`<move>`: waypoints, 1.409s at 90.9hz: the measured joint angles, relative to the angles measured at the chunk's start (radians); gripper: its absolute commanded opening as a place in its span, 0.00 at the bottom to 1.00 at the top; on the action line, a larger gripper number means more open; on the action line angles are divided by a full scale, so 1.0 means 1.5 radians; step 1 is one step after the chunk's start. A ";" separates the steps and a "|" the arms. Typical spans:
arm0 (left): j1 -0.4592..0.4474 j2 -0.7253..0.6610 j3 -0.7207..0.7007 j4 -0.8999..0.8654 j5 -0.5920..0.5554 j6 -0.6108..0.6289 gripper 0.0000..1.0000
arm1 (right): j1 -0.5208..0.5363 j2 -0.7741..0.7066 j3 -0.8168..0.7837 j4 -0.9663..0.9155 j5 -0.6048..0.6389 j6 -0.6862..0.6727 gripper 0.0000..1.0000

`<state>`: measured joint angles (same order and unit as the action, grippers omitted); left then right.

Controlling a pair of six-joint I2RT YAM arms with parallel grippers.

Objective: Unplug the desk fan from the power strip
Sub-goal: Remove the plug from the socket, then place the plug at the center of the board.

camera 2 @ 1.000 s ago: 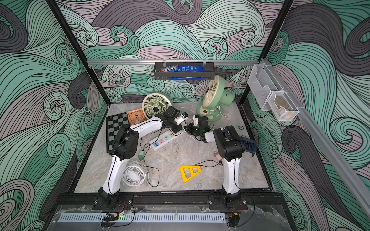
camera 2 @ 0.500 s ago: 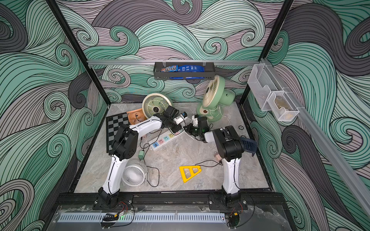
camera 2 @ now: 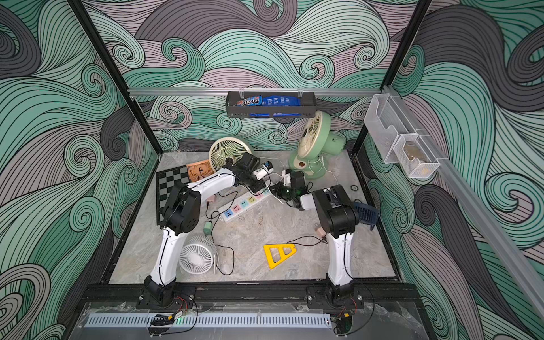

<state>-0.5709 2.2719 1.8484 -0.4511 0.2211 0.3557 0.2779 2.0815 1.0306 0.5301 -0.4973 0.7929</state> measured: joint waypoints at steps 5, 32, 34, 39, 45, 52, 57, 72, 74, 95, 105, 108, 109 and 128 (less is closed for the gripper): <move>-0.006 -0.004 -0.006 0.006 -0.014 0.001 0.00 | 0.000 0.000 0.000 0.000 0.001 0.000 0.03; -0.008 -0.004 0.006 -0.015 -0.007 -0.006 0.00 | 0.000 0.000 0.000 0.001 0.000 -0.001 0.04; -0.007 -0.004 0.006 -0.016 -0.003 -0.006 0.00 | 0.000 0.000 0.000 0.001 0.000 -0.001 0.04; -0.005 -0.004 0.006 -0.018 0.009 -0.006 0.00 | -0.004 0.000 0.000 0.001 -0.002 -0.003 0.04; -0.005 -0.004 0.008 -0.023 0.022 -0.008 0.00 | -0.007 -0.003 0.000 -0.005 -0.005 -0.006 0.06; -0.006 -0.005 0.016 -0.033 0.036 -0.012 0.00 | -0.016 -0.017 0.000 -0.034 -0.004 -0.019 0.10; -0.010 -0.005 0.023 -0.037 0.041 -0.016 0.00 | -0.027 -0.029 0.000 -0.061 -0.002 -0.032 0.13; -0.033 -0.005 0.062 -0.058 0.056 -0.023 0.00 | -0.072 -0.092 0.001 -0.150 0.011 -0.075 0.19; -0.036 -0.005 0.070 -0.062 0.058 -0.024 0.00 | -0.079 -0.105 0.001 -0.160 0.013 -0.080 0.20; -0.071 0.010 0.191 -0.083 0.078 -0.054 0.00 | -0.157 -0.241 -0.001 -0.227 0.028 -0.128 0.23; -0.086 0.048 0.250 -0.084 0.082 -0.070 0.00 | -0.206 -0.302 -0.020 -0.242 0.028 -0.143 0.26; -0.092 0.062 0.263 -0.086 0.082 -0.074 0.00 | -0.221 -0.317 -0.026 -0.248 0.029 -0.147 0.27; -0.093 0.066 0.267 -0.087 0.082 -0.075 0.00 | -0.225 -0.321 -0.028 -0.251 0.029 -0.150 0.27; -0.120 0.161 0.310 -0.107 0.083 -0.096 0.00 | -0.291 -0.390 -0.079 -0.294 0.027 -0.175 0.31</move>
<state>-0.7506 2.5134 2.3127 -0.6109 0.3450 0.2123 -0.1589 1.4967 0.9119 0.0887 -0.4564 0.5308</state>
